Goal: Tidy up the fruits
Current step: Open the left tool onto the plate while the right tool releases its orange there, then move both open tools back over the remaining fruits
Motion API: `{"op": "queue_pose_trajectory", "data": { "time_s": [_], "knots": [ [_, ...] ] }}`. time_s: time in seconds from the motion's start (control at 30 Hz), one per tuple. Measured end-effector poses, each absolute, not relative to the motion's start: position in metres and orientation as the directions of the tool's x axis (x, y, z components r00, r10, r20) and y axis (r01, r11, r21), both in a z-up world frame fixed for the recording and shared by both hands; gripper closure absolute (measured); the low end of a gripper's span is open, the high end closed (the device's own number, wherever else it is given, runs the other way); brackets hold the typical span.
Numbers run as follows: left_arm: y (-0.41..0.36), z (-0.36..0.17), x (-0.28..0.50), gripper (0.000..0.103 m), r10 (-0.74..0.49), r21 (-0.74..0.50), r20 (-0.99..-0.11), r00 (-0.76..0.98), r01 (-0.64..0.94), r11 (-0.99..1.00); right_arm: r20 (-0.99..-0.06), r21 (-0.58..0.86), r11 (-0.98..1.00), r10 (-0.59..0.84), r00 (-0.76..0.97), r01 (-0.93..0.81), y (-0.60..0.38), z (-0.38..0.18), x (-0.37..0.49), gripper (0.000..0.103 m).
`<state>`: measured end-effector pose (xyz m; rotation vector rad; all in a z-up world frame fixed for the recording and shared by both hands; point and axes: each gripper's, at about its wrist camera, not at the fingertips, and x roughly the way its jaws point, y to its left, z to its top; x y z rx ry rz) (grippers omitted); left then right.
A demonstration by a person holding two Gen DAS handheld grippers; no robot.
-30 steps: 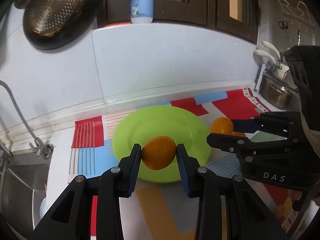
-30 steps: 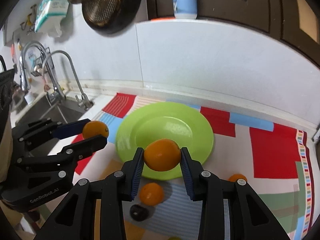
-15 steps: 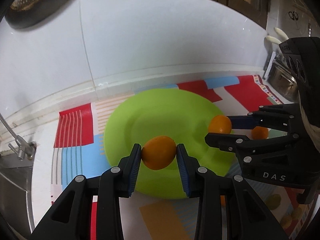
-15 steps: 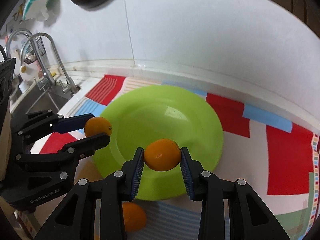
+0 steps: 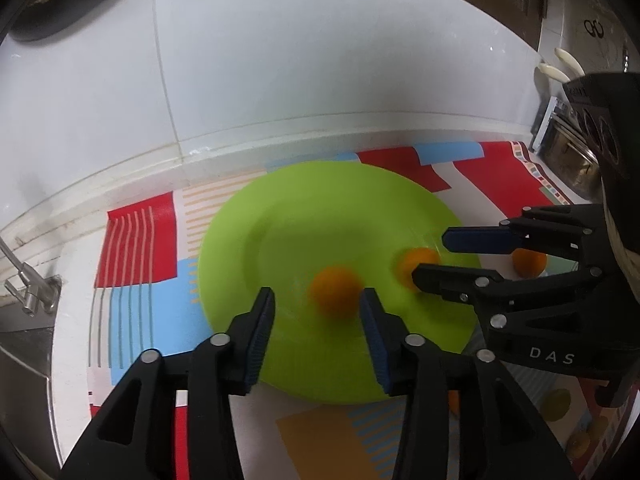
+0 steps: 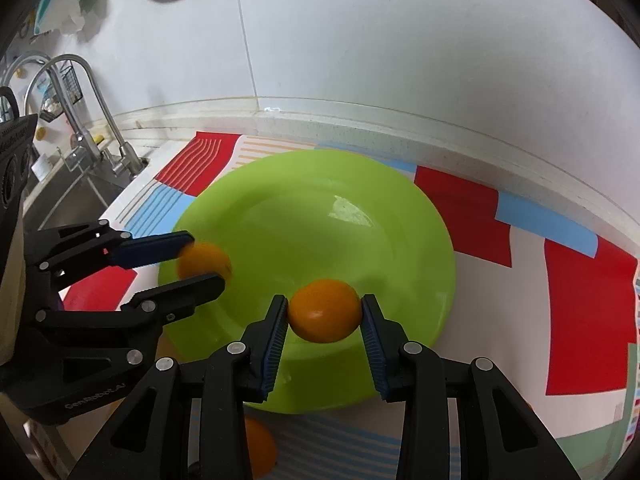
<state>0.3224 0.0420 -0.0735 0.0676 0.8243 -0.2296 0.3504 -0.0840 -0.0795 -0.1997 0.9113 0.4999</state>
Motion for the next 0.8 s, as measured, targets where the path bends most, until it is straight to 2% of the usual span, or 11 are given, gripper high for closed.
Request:
{"op": "queue_pose_trajectory", "data": {
  "time_s": [0.2,0.47,0.8],
  "knots": [
    [0.046,-0.059,0.310,0.057,-0.172,-0.038,-0.721,0.671,0.210,0.977,-0.779,0.039,0.876,0.329,0.535,-0.481,-0.088,-0.069,0.341,0.062],
    [0.041,-0.027,0.274,0.045,-0.176,-0.047,-0.675,0.717,0.196,0.979,-0.720,0.045,0.889,0.345,0.602,-0.456,-0.100,-0.035,0.309,0.062],
    [0.035,0.007,0.220,0.037,-0.174,-0.053,-0.623,0.763,0.181,0.982,-0.637,0.044,0.907,0.348,0.688,-0.418,-0.116,0.003,0.252,0.062]
  ]
}}
